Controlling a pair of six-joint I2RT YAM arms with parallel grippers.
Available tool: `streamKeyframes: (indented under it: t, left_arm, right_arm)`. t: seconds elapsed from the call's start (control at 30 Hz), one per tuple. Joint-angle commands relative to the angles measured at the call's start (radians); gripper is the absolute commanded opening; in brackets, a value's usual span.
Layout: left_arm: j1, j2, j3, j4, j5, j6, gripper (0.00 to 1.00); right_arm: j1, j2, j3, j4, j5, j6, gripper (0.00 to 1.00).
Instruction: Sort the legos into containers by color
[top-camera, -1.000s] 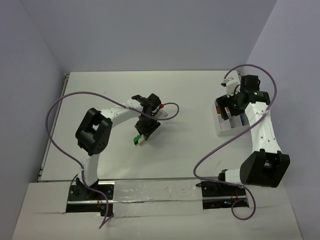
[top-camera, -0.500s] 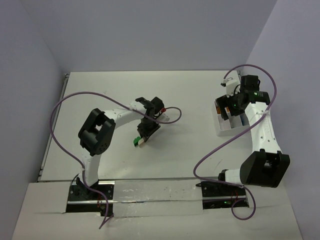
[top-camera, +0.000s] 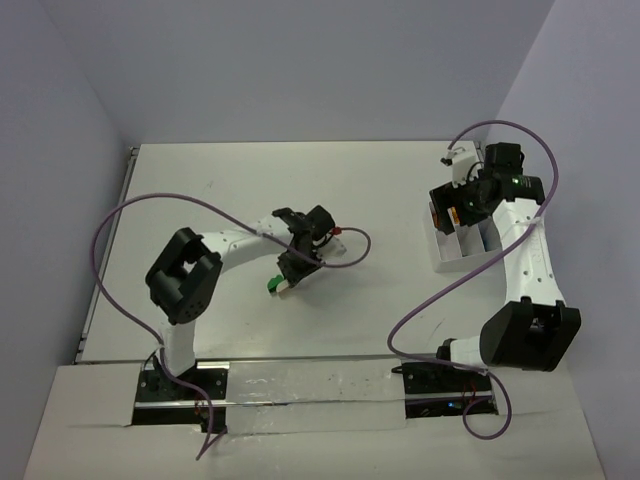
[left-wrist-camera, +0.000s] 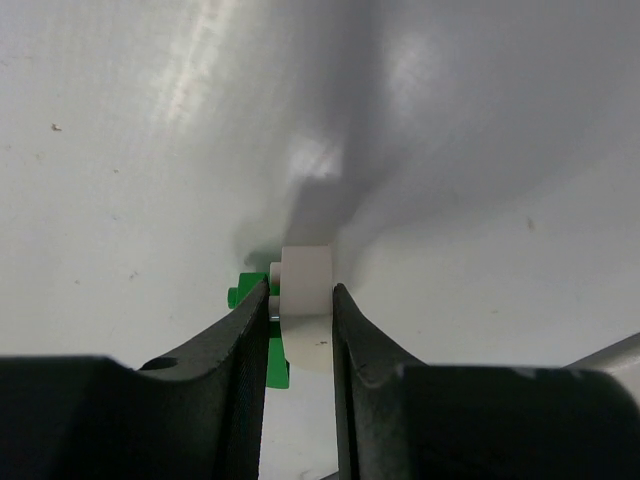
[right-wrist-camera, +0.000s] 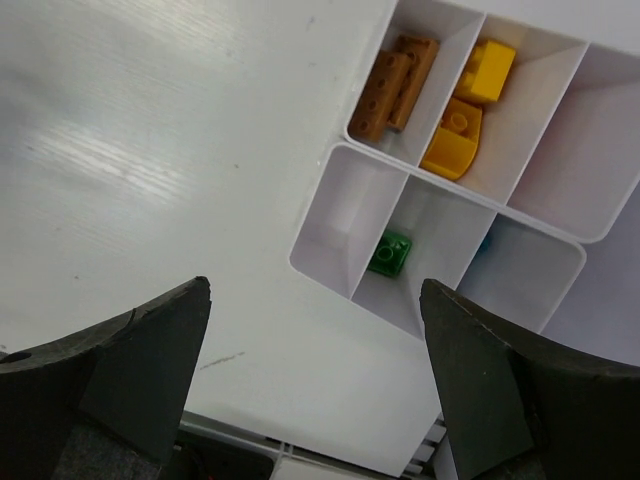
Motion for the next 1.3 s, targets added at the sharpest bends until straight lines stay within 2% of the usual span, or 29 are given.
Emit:
streamKeyframes:
  t: [0.0, 0.13, 0.17, 0.27, 0.37, 0.47, 0.53, 0.57, 0.67, 0.87, 1.03, 1.27]
  left_arm:
    - [-0.116, -0.180, -0.112, 0.159, -0.181, 0.161, 0.00]
    - [-0.192, -0.281, -0.234, 0.269, -0.322, 0.300, 0.00]
    - [-0.217, -0.302, -0.287, 0.330, -0.368, 0.333, 0.00]
    - [-0.295, -0.408, -0.477, 0.549, -0.529, 0.559, 0.00]
    - [-0.357, -0.489, -0.684, 0.820, -0.652, 0.850, 0.00]
    - [-0.393, -0.541, -0.892, 1.230, -0.718, 1.171, 0.00]
    - [-0.404, -0.525, -0.984, 1.564, -0.733, 1.329, 0.00]
    - [-0.408, -0.497, -1.032, 1.646, -0.747, 1.416, 0.00]
    - [-0.430, -0.444, -1.096, 1.865, -0.763, 1.532, 0.00]
    - [-0.478, -0.436, -1.071, 1.861, -0.766, 1.533, 0.00]
    - [-0.506, -0.418, -1.033, 1.919, -0.774, 1.536, 0.00]
    - [-0.519, -0.437, -0.988, 1.808, -0.769, 1.484, 0.00]
  right_arm:
    - [0.002, 0.043, 0.150, -0.078, -0.168, 0.019, 0.92]
    - [0.006, 0.098, 0.240, -0.126, -0.314, 0.034, 0.93]
    - [0.010, 0.107, 0.255, -0.139, -0.340, 0.044, 0.93]
    - [0.054, 0.156, 0.310, -0.161, -0.398, 0.075, 0.93]
    - [0.162, 0.161, 0.296, -0.143, -0.382, 0.107, 0.93]
    - [0.296, 0.148, 0.244, -0.076, -0.360, 0.186, 0.93]
    - [0.350, 0.158, 0.234, -0.049, -0.361, 0.250, 0.93]
    - [0.389, 0.171, 0.231, -0.042, -0.361, 0.269, 0.93]
    - [0.475, 0.202, 0.219, 0.017, -0.343, 0.390, 0.93]
    - [0.658, 0.253, 0.222, 0.098, -0.236, 0.523, 0.92]
    - [0.814, 0.311, 0.232, 0.139, -0.122, 0.613, 0.91]
    - [0.881, 0.375, 0.298, 0.135, -0.060, 0.596, 0.87]
